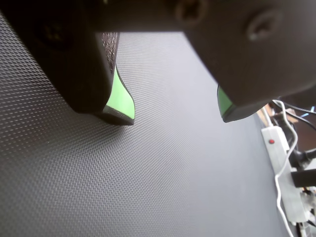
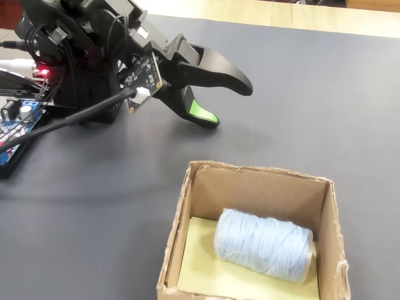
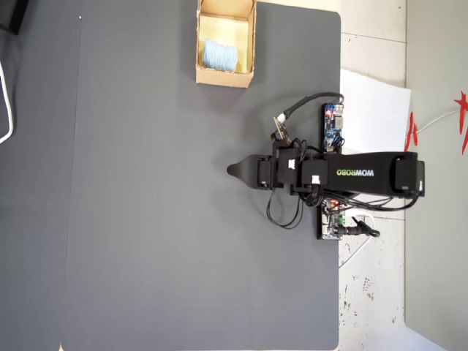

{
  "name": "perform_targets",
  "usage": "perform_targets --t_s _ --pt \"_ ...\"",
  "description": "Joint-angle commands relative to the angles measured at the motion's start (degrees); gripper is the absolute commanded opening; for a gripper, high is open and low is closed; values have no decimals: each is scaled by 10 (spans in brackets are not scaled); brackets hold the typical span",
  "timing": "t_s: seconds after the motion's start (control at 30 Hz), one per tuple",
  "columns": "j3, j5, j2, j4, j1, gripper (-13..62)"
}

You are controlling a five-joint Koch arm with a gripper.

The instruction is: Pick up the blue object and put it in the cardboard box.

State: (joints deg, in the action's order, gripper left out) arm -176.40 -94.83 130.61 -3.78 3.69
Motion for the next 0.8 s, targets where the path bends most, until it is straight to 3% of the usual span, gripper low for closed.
perform_targets --t_s 0.0,0.77 --pt "-23 -10 51 68 -1 337" --pt "-23 -9 49 62 7 340"
